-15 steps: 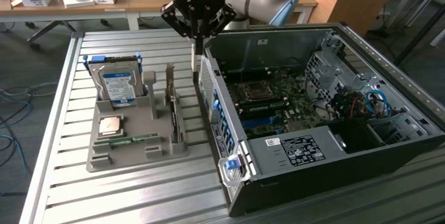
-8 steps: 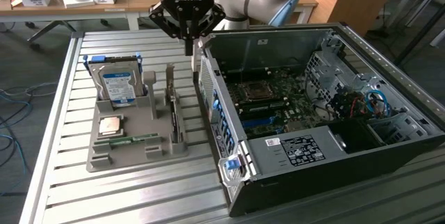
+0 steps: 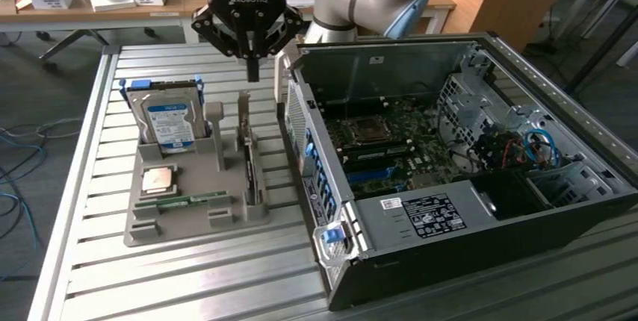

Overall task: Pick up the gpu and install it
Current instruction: 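Reach for the gpu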

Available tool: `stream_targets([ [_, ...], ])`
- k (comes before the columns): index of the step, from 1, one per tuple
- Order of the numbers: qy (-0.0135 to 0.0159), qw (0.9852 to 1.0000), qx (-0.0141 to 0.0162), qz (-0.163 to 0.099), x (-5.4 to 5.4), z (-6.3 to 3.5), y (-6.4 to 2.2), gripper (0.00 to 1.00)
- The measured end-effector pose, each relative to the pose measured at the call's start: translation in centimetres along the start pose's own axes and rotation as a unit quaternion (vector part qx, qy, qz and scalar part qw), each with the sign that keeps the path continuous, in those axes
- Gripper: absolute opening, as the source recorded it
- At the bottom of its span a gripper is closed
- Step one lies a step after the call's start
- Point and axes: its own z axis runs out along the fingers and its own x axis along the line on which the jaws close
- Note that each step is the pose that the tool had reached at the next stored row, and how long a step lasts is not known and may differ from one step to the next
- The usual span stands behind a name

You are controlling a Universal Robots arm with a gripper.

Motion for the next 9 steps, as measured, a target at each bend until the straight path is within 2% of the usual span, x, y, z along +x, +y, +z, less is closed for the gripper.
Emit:
stream_targets([
  [5,-0.0001,1.0000,0.0000,0.001,1.5,0.08,-0.13,0.11],
  [9,-0.0001,1.0000,0.0000,0.001,2.1,0.13,-0.18,0.11],
])
